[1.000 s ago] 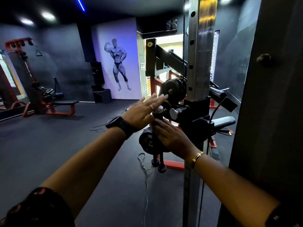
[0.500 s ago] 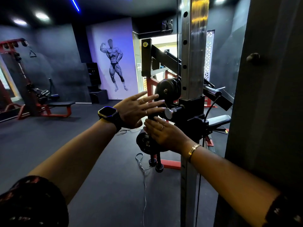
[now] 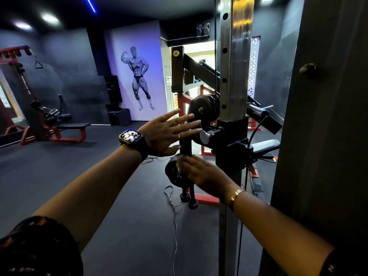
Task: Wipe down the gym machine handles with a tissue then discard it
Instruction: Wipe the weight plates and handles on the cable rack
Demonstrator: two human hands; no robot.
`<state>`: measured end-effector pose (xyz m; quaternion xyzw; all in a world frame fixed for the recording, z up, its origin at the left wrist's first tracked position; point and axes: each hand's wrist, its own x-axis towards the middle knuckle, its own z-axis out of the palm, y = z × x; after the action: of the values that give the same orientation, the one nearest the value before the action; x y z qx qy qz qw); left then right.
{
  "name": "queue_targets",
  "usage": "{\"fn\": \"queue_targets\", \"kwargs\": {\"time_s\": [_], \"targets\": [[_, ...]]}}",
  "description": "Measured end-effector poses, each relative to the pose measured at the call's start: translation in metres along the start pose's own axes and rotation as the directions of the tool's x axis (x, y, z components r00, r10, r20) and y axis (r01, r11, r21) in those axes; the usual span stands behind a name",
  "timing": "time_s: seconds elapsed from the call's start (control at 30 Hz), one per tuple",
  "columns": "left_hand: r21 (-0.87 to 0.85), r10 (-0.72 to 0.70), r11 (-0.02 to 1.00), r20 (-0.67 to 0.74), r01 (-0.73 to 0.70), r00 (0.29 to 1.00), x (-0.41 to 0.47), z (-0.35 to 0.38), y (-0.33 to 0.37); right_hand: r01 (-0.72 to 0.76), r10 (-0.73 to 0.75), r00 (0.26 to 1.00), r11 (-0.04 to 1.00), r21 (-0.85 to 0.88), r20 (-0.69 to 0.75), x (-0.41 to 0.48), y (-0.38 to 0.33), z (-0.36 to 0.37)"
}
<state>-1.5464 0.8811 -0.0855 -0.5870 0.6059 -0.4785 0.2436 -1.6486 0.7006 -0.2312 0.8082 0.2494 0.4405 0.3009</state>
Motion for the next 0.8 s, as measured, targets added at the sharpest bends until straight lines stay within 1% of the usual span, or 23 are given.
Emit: {"fn": "queue_targets", "kwargs": {"time_s": [0.03,0.07,0.1,0.13,0.17,0.23,0.27,0.3,0.33,0.43,0.47,0.57,0.6,0.63,0.7,0.73,0.77,0.8], "targets": [[0.014,0.003,1.000,0.001,-0.003,1.000,0.001,-0.001,0.000,0.065,-0.066,0.995,0.998,0.022,0.071,-0.007,-0.005,0.002],[0.016,0.008,1.000,-0.001,-0.008,1.000,0.002,-0.002,-0.001,0.107,-0.109,0.988,0.994,0.020,0.111,-0.011,-0.006,0.004],[0.009,0.017,1.000,-0.001,-0.017,1.000,0.003,-0.002,-0.001,0.108,-0.108,0.989,0.994,0.009,0.103,-0.009,-0.002,0.003],[-0.001,0.026,1.000,0.003,-0.026,1.000,0.004,-0.003,-0.001,0.069,-0.070,0.995,0.998,0.013,0.067,-0.004,0.003,0.001],[-0.012,0.034,0.999,0.011,-0.033,0.999,0.005,-0.003,0.000,-0.005,0.004,1.000,1.000,0.019,0.012,0.003,0.009,-0.004],[-0.028,0.032,0.999,0.023,-0.031,0.999,0.006,-0.001,0.002,-0.145,0.145,0.986,0.989,0.009,-0.078,0.014,0.017,-0.011],[-0.034,0.025,0.999,0.022,-0.025,0.999,0.006,0.000,0.003,-0.177,0.178,0.979,0.984,0.018,-0.098,0.015,0.016,-0.012],[-0.039,0.021,0.999,0.016,-0.020,1.000,0.006,0.000,0.003,-0.177,0.178,0.978,0.984,0.023,-0.105,0.013,0.011,-0.009],[-0.043,0.019,0.999,0.009,-0.019,1.000,0.007,0.001,0.004,-0.147,0.149,0.985,0.989,0.032,-0.087,0.006,0.003,-0.003],[-0.030,0.029,0.999,-0.002,-0.029,1.000,0.007,-0.002,0.004,0.041,-0.045,0.998,0.997,0.070,0.053,-0.015,-0.012,0.009],[-0.028,0.035,0.999,-0.004,-0.035,0.999,0.007,-0.002,0.003,0.049,-0.052,0.997,0.997,0.055,0.057,-0.017,-0.012,0.009],[-0.024,0.030,0.999,0.006,-0.029,1.000,0.005,0.000,0.002,-0.028,0.037,0.995,0.994,0.101,-0.089,-0.005,-0.001,0.003],[-0.021,0.024,0.999,0.008,-0.024,1.000,0.005,0.001,0.002,-0.006,0.020,0.993,0.994,0.112,-0.120,0.000,0.003,0.002],[-0.021,0.019,1.000,0.006,-0.019,1.000,0.005,0.001,0.003,0.052,-0.039,0.992,0.993,0.108,-0.121,0.000,0.004,0.002],[-0.028,0.013,1.000,0.005,-0.013,1.000,0.006,0.002,0.005,0.215,-0.214,0.976,0.976,0.030,-0.041,-0.006,0.005,0.007],[-0.030,0.010,0.999,0.004,-0.010,1.000,0.006,0.002,0.006,0.263,-0.263,0.964,0.965,-0.003,0.032,-0.009,0.004,0.007],[-0.030,0.008,1.000,0.001,-0.008,1.000,0.006,0.002,0.006,0.278,-0.276,0.957,0.960,-0.017,0.085,-0.012,0.005,0.006],[-0.032,0.006,0.999,-0.003,-0.006,1.000,0.006,0.001,0.006,0.269,-0.266,0.959,0.963,-0.019,0.100,-0.011,0.006,0.005]]}}
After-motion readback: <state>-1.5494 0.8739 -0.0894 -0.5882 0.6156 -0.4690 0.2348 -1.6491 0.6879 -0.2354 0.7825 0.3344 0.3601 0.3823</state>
